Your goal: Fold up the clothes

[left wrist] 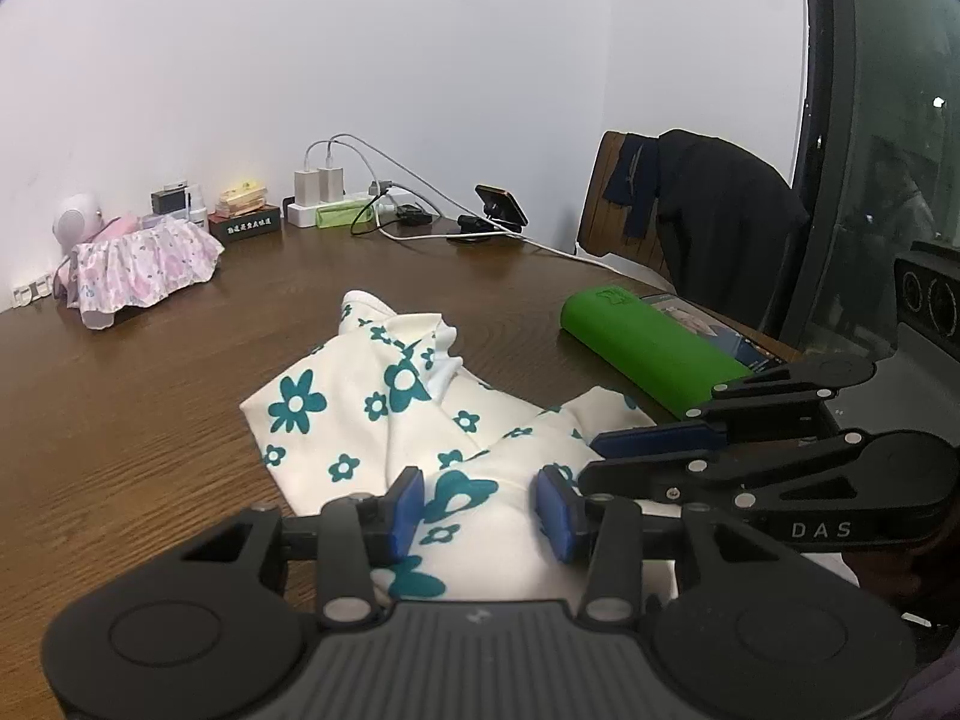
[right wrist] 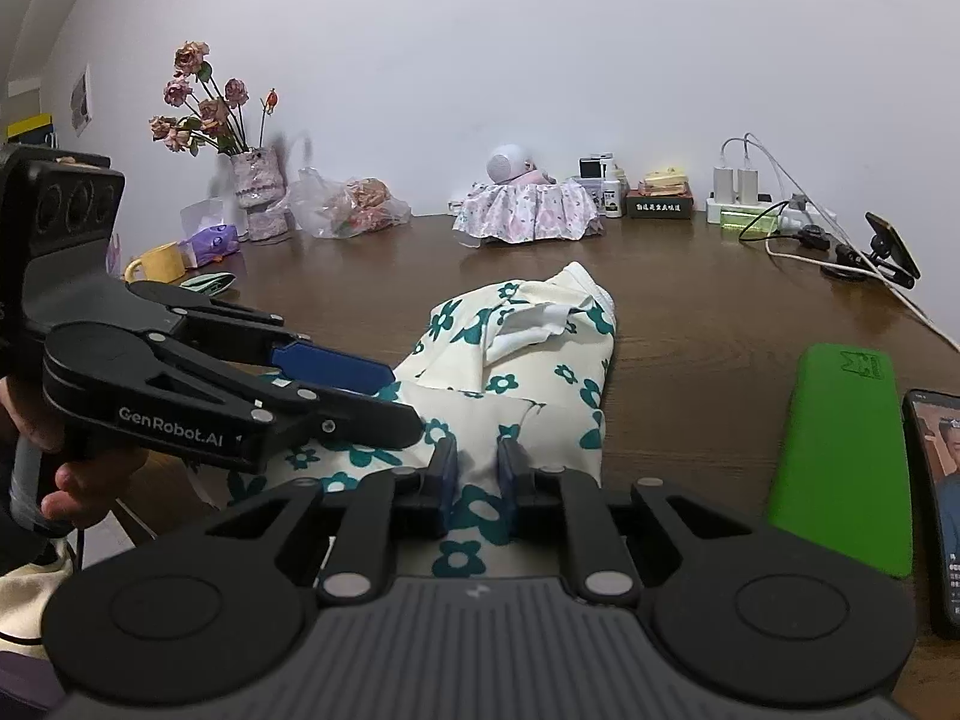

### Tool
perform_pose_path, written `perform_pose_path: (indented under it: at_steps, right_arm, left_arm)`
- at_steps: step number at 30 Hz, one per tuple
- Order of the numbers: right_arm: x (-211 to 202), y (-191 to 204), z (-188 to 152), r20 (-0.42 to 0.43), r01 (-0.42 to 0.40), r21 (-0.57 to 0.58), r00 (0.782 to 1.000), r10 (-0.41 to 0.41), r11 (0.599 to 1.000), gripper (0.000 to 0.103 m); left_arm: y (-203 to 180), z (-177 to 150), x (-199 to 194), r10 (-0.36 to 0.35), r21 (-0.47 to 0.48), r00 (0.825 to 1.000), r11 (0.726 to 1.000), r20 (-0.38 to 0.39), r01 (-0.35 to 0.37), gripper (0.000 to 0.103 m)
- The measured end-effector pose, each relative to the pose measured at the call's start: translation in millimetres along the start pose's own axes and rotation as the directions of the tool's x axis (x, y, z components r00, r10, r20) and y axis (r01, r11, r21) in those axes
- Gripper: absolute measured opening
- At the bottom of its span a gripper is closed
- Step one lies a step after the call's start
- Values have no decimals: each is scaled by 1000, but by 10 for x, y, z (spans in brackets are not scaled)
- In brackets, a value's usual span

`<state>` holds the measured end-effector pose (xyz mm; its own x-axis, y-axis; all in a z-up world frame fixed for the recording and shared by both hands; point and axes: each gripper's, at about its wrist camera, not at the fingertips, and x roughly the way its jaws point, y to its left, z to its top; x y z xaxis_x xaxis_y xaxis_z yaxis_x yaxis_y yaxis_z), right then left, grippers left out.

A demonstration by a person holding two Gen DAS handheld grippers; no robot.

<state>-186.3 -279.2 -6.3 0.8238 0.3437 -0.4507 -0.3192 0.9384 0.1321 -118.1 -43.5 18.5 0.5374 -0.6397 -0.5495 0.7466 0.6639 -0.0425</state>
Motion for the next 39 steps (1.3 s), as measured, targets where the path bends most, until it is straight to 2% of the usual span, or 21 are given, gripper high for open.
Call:
perform_pose_path:
  at_steps: [21, 24, 27, 30, 33, 35, 37, 39]
  right_arm:
    - [-18, -21, -20, 13, -20, 31, 1000, 19, 999, 14]
    - [-23, -31, -14, 9, -22, 38, 1000, 21, 999, 14]
    - [-26, -41, -11, 7, -23, 46, 1000, 23, 999, 14]
    - [-21, -57, 1, 0, -28, 59, 1000, 28, 998, 14]
    - [-15, -83, 16, -8, -37, 76, 999, 38, 996, 14]
    - [-10, -120, 34, -17, -52, 96, 998, 53, 994, 14]
    - [1, -164, 54, -27, -69, 123, 997, 72, 990, 14]
    - [15, -209, 76, -39, -85, 154, 995, 92, 984, 14]
  left_arm:
    - [-2, 24, -18, -3, 26, 1000, 1000, -10, 4, 41]
    - [3, 6, -137, -32, 28, 999, 999, 17, 31, 42]
    - [-27, -64, -303, -78, 46, 996, 996, 50, 76, 50]
    - [-82, -139, -456, -134, 79, 988, 989, 71, 129, 58]
    - [-212, -194, -545, -166, 161, 985, 975, 56, 155, 82]
    - [-339, -231, -564, -157, 245, 987, 959, 37, 143, 83]
    - [-486, -270, -534, -108, 351, 994, 932, 23, 93, 83]
    - [-558, -302, -468, -69, 417, 998, 907, 8, 60, 83]
